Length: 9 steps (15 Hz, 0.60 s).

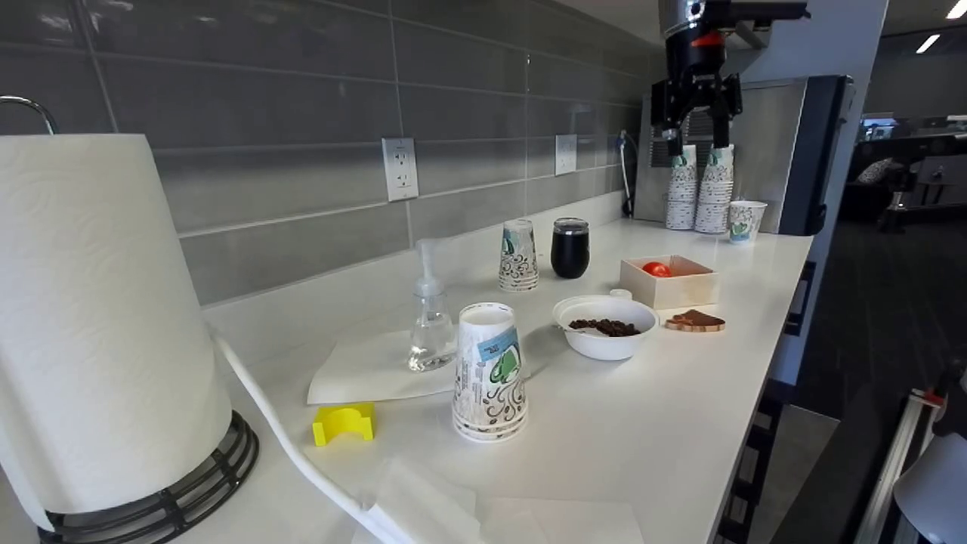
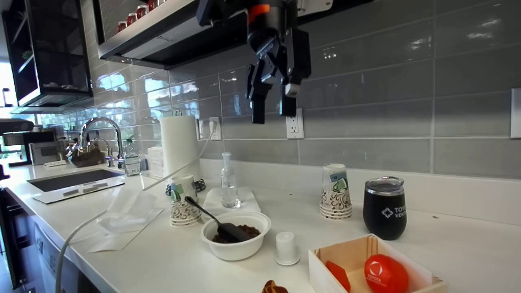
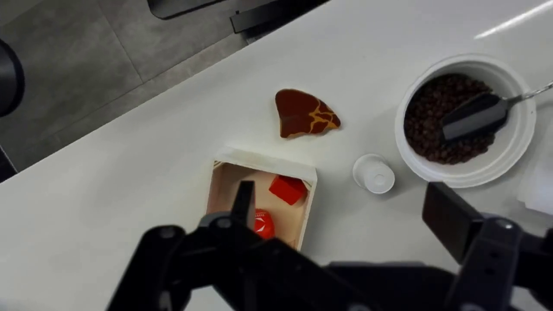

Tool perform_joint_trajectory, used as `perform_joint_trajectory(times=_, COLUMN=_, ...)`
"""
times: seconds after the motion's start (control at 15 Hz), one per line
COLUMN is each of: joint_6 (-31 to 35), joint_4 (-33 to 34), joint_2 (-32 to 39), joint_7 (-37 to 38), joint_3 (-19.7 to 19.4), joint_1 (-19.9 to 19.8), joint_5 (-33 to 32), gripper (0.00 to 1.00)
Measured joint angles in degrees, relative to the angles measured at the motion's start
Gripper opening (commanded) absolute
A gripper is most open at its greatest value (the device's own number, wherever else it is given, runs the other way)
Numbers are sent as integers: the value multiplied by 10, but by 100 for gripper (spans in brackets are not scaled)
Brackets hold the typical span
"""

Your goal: Take the lid off the flask then remove all the items from the wooden box and place them on the table

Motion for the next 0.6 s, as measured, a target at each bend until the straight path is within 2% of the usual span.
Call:
perform_joint_trajectory(times=0.33, joint_6=182, joint_4=-75, joint_2=20, joint_7=74, joint_3=-3, joint_1=-24, joint_5=13, gripper=100)
perform_joint_trajectory(times=0.6, joint_6=297, joint_4=-77, joint_2=70, joint_7=111, joint_3=-4, joint_1=-43, joint_5=13, gripper=100)
